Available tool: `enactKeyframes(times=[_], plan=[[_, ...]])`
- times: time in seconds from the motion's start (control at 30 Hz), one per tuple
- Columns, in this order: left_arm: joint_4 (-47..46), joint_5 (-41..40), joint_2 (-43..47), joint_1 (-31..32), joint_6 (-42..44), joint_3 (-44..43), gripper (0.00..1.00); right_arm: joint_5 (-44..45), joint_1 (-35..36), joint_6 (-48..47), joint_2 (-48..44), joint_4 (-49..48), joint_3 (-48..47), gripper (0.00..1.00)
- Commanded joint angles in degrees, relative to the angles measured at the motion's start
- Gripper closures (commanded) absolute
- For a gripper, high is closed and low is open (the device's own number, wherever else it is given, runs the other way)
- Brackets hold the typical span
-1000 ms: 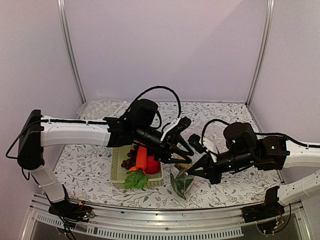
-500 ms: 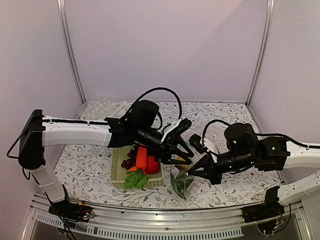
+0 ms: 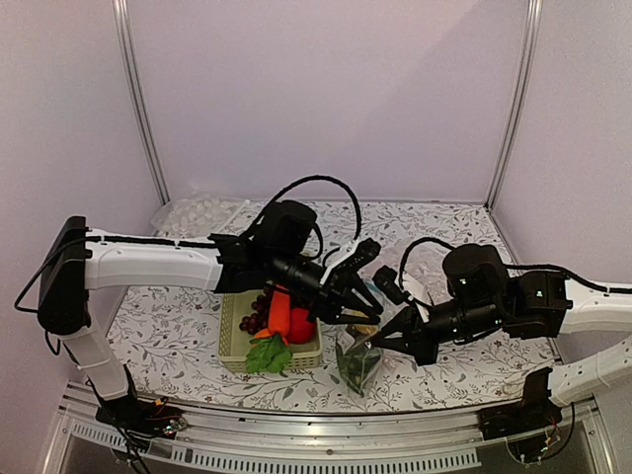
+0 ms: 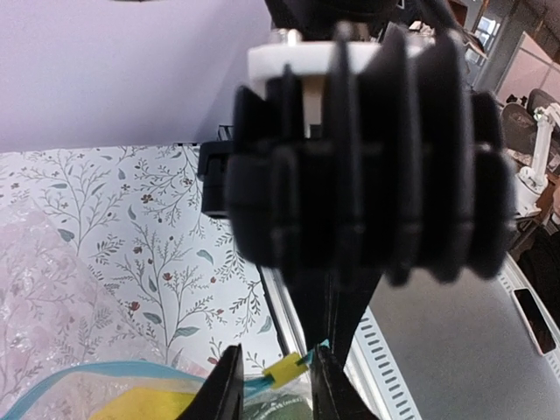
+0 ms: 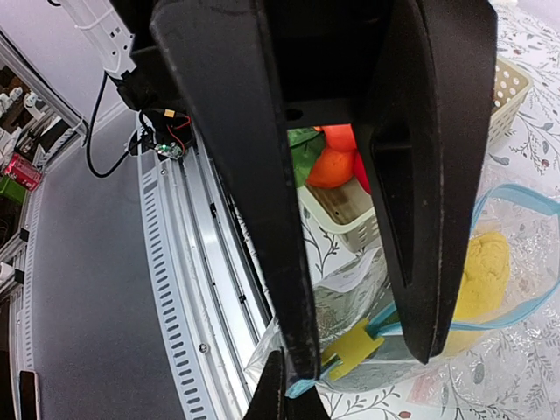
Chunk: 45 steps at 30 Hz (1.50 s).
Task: Place the food in the zip-top bag and seal the zipper
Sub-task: Pass from the right arm to the left, then hold the zipper food storage bag at the center of the board.
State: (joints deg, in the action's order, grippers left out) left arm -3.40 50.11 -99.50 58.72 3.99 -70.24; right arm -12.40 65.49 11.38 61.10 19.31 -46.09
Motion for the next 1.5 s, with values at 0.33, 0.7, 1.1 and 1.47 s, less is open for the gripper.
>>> enactKeyframes(times=[0.33,0.7,1.1,1.47], plan=[[9.08,-4.19,1.15,1.4,3.66,0.36,0.92,5.56,-0.3,2.13,-3.02,-2.31,2.28,1.0],[10.54,-6.69,3.0,1.44,3.58,-0.97,1.0,8.62,-0.35,5.45,-6.9,-0.86,3.28,0.85],[17.87,-10.94,4.5,1.51,4.38,-7.12,1.0,11.48,-0.33,7.09,-4.78,3.72,-2.84,0.49],[32.04,-18.41,4.26,1.49,9.25,-18.76,1.0,22.33,-0.29,13.29,-3.31,7.86,-9.79,0.43]])
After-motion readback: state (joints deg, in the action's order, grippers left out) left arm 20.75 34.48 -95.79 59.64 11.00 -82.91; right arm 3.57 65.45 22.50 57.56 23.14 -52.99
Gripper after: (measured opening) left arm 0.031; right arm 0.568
